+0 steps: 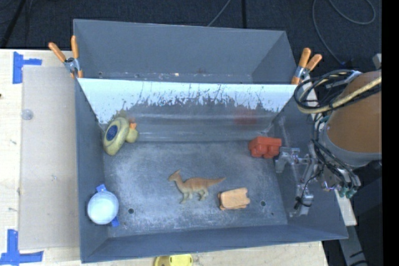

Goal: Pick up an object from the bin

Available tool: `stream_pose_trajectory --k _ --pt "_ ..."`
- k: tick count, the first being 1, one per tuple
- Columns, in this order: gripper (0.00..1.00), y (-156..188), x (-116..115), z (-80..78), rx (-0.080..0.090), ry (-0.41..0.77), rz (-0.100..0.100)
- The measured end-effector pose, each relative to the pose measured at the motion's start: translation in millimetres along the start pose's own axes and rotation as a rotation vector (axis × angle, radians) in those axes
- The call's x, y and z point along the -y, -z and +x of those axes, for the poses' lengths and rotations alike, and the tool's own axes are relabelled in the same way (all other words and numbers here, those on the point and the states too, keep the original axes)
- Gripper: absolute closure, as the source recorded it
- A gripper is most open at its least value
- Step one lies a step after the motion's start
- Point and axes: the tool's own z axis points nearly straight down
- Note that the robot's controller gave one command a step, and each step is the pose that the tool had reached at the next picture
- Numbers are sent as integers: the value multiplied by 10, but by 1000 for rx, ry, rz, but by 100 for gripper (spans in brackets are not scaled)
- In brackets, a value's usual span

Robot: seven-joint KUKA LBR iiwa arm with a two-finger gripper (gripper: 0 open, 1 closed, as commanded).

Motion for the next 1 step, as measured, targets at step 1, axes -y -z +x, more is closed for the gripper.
stream_pose_trajectory --k 1 --pt "0 42 -5 -17 8 4 1"
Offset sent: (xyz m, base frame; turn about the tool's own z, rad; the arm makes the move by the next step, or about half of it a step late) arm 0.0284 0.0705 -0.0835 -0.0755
